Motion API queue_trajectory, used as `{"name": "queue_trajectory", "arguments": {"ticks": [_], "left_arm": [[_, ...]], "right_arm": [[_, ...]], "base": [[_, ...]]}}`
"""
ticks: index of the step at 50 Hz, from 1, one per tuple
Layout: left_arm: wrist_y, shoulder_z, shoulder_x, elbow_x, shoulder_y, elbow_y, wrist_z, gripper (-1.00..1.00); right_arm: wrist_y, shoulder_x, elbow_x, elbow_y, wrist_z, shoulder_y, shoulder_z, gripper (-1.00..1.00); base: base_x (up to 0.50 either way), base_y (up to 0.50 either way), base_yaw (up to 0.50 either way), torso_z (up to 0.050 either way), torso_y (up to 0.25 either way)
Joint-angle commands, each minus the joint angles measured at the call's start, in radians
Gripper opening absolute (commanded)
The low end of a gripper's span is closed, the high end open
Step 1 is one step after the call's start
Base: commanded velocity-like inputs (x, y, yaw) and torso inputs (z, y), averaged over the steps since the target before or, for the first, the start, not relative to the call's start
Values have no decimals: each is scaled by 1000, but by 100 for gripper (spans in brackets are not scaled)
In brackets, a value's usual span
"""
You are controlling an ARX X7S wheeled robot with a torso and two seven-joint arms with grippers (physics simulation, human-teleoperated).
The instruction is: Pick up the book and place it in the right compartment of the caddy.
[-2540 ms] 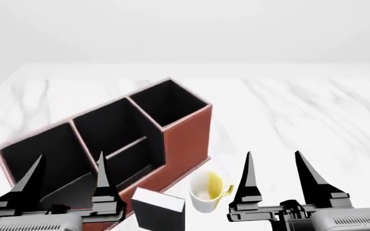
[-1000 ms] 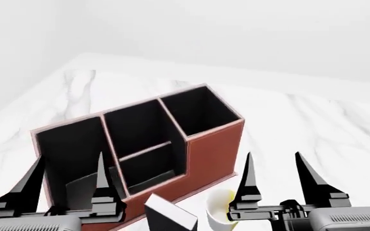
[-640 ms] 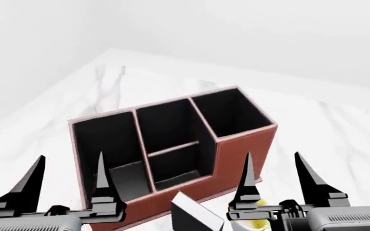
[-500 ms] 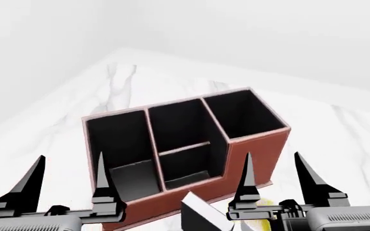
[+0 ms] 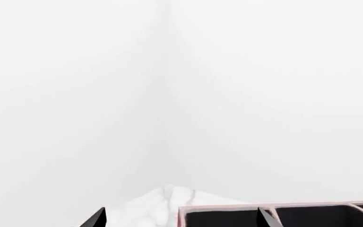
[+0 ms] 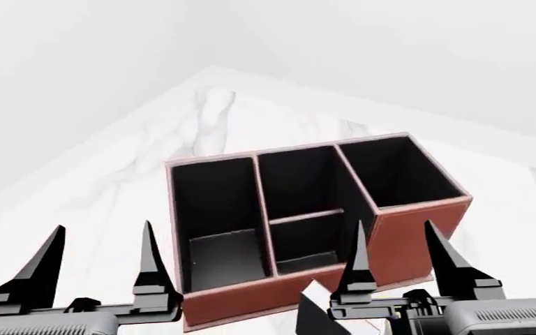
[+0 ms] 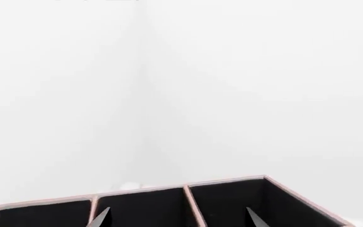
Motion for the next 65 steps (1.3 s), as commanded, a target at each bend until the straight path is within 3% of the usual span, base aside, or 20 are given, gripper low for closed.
{"name": "queue_trajectory", "arguments": {"ticks": [1, 12, 27, 65], "left_arm": [[1, 3, -6, -4, -1, 0, -7, 100], [1, 8, -10, -5, -2, 0, -14, 100], [1, 14, -23, -12, -5, 0, -27, 100], [13, 29, -48, -23, -5, -4, -52, 100]], "right_arm": [[-10, 10, 20, 2, 1, 1, -5, 100], [-29, 15, 42, 4, 0, -3, -6, 100], [-51, 25, 34, 11, 2, -3, -23, 100], [-71, 55, 24, 3, 12, -11, -49, 100]], "base": [[185, -353, 0, 0, 0], [232, -443, 0, 0, 0], [-120, -126, 0, 0, 0], [51, 26, 0, 0, 0]]}}
